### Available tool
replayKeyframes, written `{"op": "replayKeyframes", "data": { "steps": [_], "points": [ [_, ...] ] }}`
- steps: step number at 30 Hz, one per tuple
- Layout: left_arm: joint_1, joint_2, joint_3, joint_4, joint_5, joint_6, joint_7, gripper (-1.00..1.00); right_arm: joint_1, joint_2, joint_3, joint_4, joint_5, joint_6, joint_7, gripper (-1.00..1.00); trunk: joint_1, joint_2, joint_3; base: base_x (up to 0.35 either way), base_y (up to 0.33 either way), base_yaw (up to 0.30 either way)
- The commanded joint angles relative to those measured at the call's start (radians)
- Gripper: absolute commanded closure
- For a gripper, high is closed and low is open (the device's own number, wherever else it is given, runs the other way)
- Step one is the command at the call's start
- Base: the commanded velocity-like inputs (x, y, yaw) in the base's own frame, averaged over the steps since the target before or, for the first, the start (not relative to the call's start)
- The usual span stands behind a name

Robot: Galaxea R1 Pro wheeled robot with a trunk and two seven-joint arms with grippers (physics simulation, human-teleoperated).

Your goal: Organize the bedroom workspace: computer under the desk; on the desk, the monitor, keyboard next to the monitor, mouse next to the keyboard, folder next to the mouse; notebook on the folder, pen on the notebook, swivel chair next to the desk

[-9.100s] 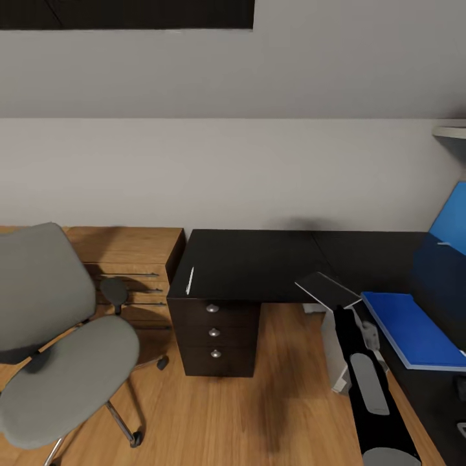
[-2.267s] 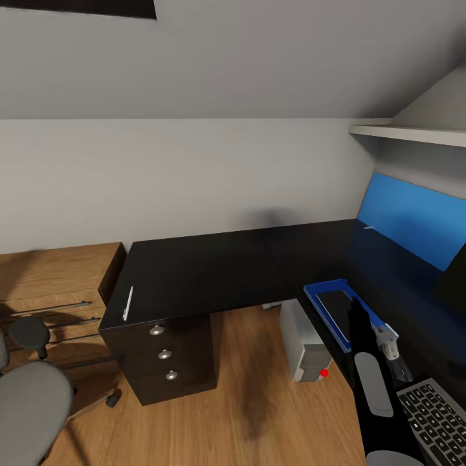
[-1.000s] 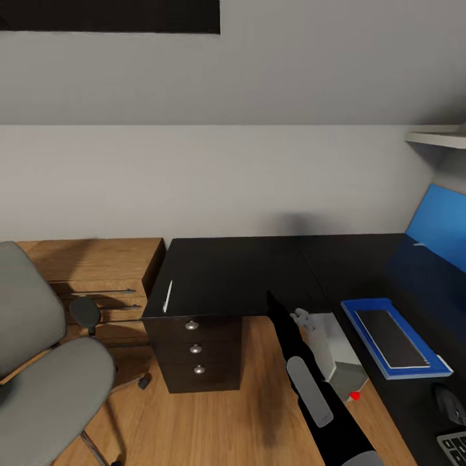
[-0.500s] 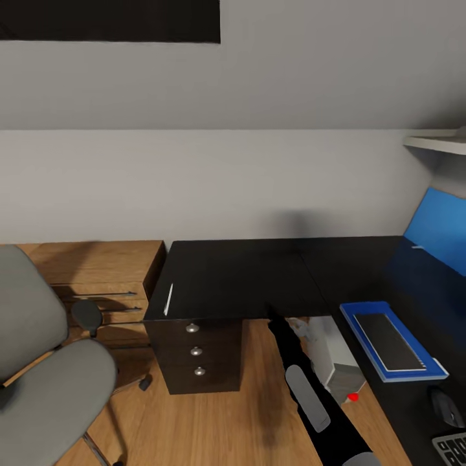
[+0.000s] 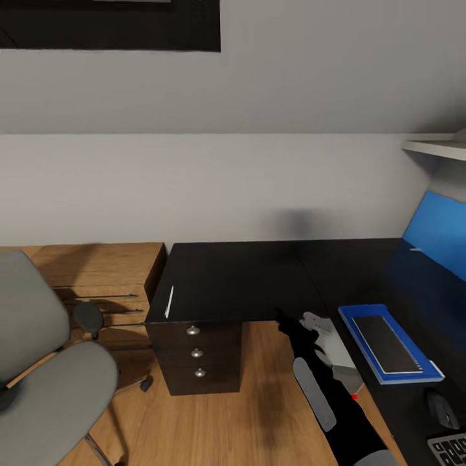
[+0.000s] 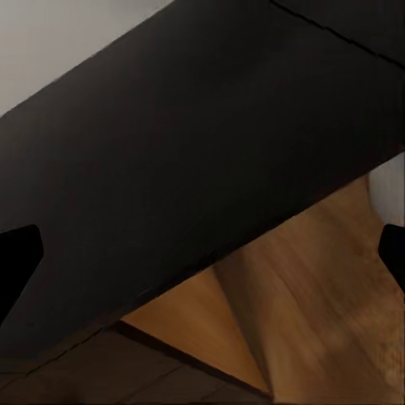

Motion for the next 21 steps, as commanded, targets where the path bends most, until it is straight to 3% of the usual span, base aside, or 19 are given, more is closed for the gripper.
{"op": "replayKeyframes", "data": {
  "steps": [1, 6, 18, 21],
  "points": [
    [-0.001, 0.001, -0.009, 0.0, 0.009, -0.004, 0.007, -1.0, -0.001, 0.0, 0.002, -0.016, 0.007, 0.029, -0.021, -1.0, -0.004, 0.007, 0.002, 0.0, 0.0, 0.0],
    [-0.001, 0.001, -0.008, 0.0, 0.009, -0.006, 0.007, -1.0, 0.002, 0.002, 0.009, -0.111, 0.023, 0.152, -0.065, -1.0, -0.019, 0.035, 0.015, 0.0, 0.0, 0.0],
    [-0.001, 0.001, -0.008, -0.004, 0.009, -0.012, 0.005, -1.0, 0.008, 0.003, 0.1, -0.201, 0.022, 0.175, -0.071, -1.0, -0.019, 0.035, 0.015, 0.0, 0.0, 0.0],
    [-0.001, 0.002, -0.008, -0.011, 0.009, -0.048, 0.002, -1.0, 0.008, 0.003, 0.11, -0.205, 0.024, 0.175, -0.07, -1.0, -0.019, 0.035, 0.015, 0.0, 0.0, 0.0]
  ]
}}
